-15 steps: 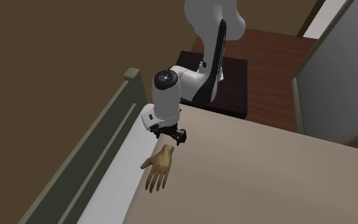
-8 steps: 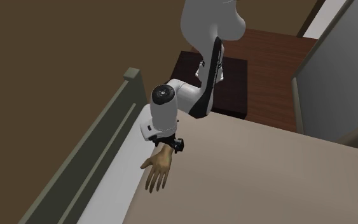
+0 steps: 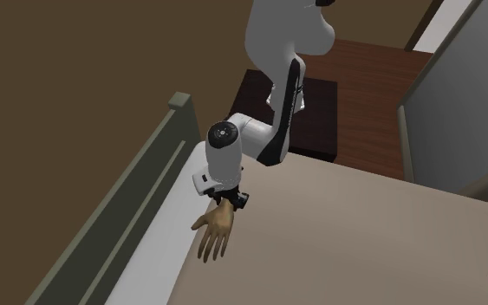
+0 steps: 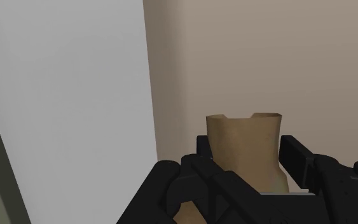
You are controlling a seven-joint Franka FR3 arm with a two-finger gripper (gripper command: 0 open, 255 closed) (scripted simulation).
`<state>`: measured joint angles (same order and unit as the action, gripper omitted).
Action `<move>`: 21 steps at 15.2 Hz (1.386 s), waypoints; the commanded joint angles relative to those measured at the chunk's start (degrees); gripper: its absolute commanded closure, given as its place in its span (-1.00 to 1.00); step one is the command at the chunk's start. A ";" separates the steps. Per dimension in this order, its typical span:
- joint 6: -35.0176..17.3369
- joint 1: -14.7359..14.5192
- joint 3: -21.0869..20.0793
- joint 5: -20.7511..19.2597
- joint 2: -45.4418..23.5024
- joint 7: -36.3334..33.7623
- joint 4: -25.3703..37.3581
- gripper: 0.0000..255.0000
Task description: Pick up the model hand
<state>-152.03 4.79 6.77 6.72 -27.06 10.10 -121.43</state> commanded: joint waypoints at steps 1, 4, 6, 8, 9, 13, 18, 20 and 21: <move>-0.03 0.01 0.00 0.02 -0.08 -0.01 -0.03 1.00; -0.03 0.01 0.01 0.01 -0.02 -0.01 -0.09 1.00; -0.02 -0.04 0.01 0.00 0.01 -0.07 -0.10 1.00; 1.13 -0.23 0.26 -0.30 1.34 -0.28 -0.28 1.00; 1.73 -0.32 0.38 -0.46 1.99 -0.39 -0.33 1.00; 4.13 -0.65 0.83 -1.08 4.55 -0.84 -0.47 1.00; 7.25 -0.99 1.31 -1.88 7.58 -1.40 -0.35 1.00; 8.53 -1.11 1.47 -2.19 8.74 -1.62 -0.22 1.00; 9.18 -1.17 1.55 -2.34 9.31 -1.72 -0.14 1.00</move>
<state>-143.62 3.70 8.21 4.57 -18.48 8.52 -121.62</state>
